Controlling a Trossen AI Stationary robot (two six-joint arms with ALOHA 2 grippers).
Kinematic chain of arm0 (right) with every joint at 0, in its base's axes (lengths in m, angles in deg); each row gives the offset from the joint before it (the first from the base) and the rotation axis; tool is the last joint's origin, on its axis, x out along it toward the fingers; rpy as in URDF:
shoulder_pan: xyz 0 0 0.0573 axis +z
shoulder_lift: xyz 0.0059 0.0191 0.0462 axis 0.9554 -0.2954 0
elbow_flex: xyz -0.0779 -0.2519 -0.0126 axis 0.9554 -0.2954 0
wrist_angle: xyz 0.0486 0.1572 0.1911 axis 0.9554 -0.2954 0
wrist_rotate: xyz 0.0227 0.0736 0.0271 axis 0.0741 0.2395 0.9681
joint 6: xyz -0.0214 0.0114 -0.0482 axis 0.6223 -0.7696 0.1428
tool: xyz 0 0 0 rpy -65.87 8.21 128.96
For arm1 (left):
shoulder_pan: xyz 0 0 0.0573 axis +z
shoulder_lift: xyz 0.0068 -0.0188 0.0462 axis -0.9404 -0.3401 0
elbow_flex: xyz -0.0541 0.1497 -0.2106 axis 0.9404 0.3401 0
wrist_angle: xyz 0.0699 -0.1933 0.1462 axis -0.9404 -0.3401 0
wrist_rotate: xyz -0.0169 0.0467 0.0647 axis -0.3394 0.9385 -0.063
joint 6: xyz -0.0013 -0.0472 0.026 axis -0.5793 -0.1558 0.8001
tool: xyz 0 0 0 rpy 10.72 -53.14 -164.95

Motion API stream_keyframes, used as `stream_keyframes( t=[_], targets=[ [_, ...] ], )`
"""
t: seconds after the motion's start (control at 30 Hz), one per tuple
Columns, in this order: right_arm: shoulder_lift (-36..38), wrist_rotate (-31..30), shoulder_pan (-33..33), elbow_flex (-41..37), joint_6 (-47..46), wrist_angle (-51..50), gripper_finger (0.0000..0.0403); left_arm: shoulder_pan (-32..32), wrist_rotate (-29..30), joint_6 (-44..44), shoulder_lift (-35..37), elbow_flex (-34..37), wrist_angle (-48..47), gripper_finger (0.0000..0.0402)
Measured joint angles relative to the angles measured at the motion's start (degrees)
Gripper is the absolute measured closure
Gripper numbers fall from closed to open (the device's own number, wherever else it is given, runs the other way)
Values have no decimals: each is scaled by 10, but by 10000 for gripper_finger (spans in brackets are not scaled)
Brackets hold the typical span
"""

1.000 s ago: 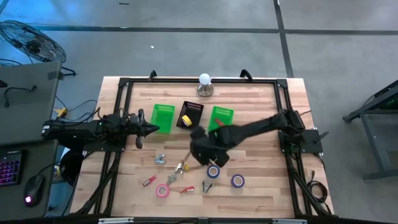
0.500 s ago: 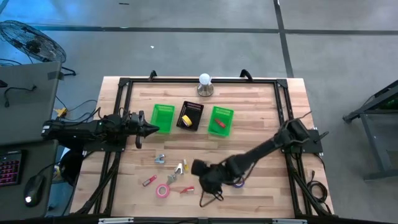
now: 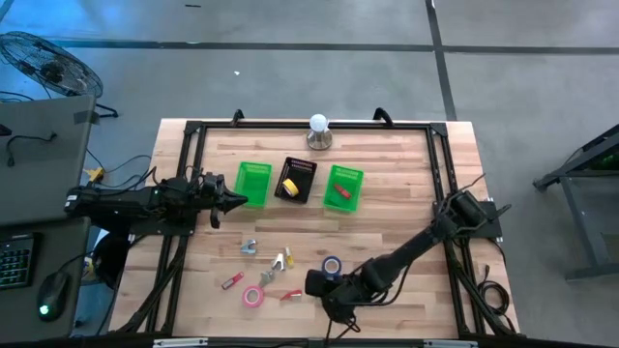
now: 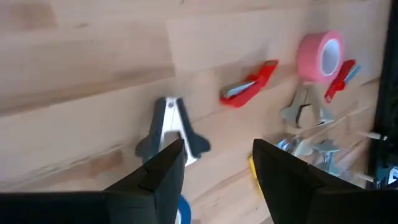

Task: Pick and place Stapler, Stapler remover, tape
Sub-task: Put the black staple remover into the left green bin

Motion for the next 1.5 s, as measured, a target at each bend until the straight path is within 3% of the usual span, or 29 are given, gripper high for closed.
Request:
stream_keyframes(
  t=[0.37,0.5,1.5],
  targets=[
    [-83,19,-22,136,-66,-83,222,0,1,-10,0,0,0,400],
    [-93,49,-21,131,-59,-107,222,0,1,-6,0,0,0,400],
    [-123,102,-34,123,-88,-101,222,0,-1,38,0,0,-3,400]
  ],
)
